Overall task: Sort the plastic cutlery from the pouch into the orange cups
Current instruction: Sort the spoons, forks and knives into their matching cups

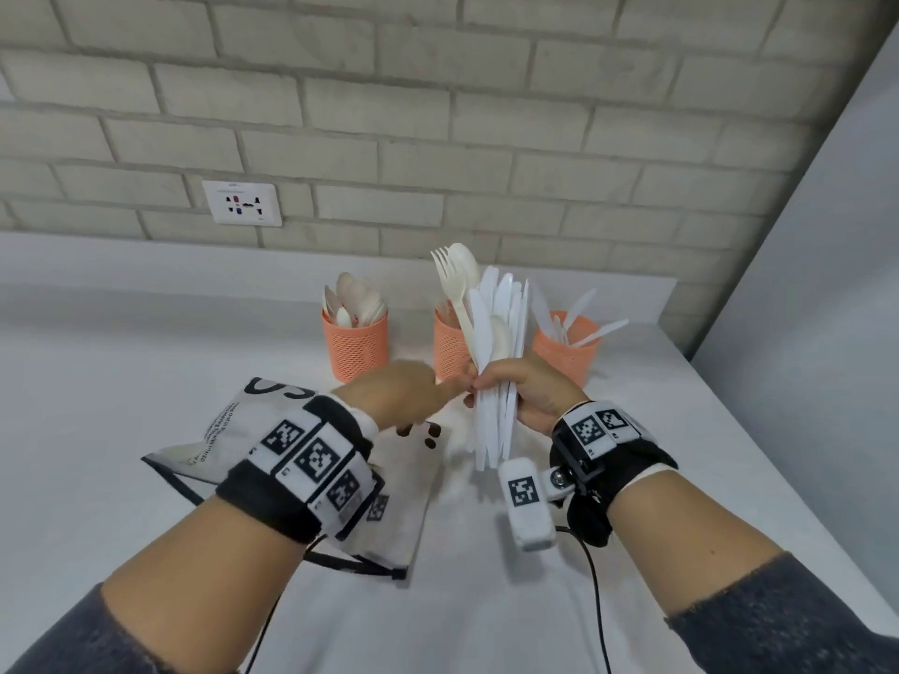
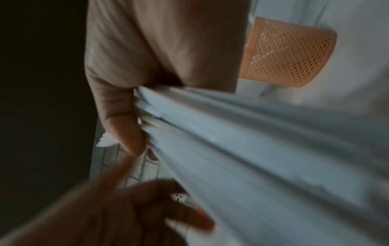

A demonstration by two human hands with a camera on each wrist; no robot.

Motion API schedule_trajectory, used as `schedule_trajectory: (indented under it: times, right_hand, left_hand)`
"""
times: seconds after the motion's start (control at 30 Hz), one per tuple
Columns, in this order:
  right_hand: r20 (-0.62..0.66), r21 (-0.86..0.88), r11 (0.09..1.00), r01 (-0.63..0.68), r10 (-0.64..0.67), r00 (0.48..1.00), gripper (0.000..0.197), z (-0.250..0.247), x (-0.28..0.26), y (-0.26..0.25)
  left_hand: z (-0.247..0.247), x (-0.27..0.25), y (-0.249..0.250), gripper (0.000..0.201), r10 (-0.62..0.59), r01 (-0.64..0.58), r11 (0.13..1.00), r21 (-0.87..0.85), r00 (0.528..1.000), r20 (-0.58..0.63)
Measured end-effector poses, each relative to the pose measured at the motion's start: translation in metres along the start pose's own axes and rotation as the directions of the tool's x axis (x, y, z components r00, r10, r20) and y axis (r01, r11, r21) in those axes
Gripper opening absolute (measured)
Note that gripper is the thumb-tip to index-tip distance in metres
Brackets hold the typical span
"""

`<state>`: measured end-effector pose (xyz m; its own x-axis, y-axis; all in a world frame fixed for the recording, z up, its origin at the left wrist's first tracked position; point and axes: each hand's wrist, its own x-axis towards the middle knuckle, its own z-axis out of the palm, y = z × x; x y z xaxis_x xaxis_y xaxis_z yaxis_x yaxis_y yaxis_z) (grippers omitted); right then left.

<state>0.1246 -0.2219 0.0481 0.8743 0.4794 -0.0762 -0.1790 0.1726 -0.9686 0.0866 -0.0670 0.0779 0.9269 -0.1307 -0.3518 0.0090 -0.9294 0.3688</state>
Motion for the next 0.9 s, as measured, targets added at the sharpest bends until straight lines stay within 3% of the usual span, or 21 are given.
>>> schedule_trajectory:
  times: [0.07,0.2,0.27,0.37,0.57,0.67,0.77,0.9]
  right_hand:
    - [0.052,-0.030,1.000,0.009,-0.008,0.999,0.035,-0.006,0.000,-0.003]
    - [0.171,-0.022,1.000,0.016,-0.012,0.985,0.037,-0.010,-0.002,-0.011]
    - [0.201,-0.011,1.000,0.009,-0.006,0.980,0.033,-0.012,-0.002,-0.015]
    - [0.188,-0.073,0.997,-0.023,0.037,0.982,0.026,-0.016,-0.001,-0.017]
    - [0.127,-0.157,0.986,-0.058,0.079,0.989,0.016,-0.019,0.005,-0.017]
    - [0.149,-0.194,0.976,-0.097,0.127,0.981,0.010,-0.020,0.006,-0.013]
    - [0.128,-0.166,0.984,-0.062,0.084,0.988,0.010,-0.023,0.008,-0.005]
    - [0.100,-0.160,0.987,0.000,0.016,0.995,0.032,-0.024,0.010,0.002]
  left_hand:
    - [-0.006,0.008,0.011,0.065,0.092,-0.116,0.939,-0.324,0.992,-0.089]
    - [-0.001,0.021,0.030,0.048,0.214,-0.221,0.657,-0.721,0.971,-0.102]
    - [0.007,0.031,0.035,0.042,0.234,-0.205,0.487,-0.849,0.967,-0.100]
    - [0.017,0.042,0.040,0.048,0.231,-0.212,0.306,-0.928,0.962,-0.144]
    - [0.031,0.055,0.043,0.010,0.154,-0.206,0.143,-0.968,0.971,-0.184]
    - [0.036,0.060,0.039,0.024,0.150,-0.185,0.136,-0.973,0.975,-0.164]
    - [0.034,0.063,0.037,0.043,0.119,-0.168,0.124,-0.978,0.981,-0.154]
    - [0.028,0.067,0.034,0.033,0.097,-0.175,0.128,-0.976,0.982,-0.163]
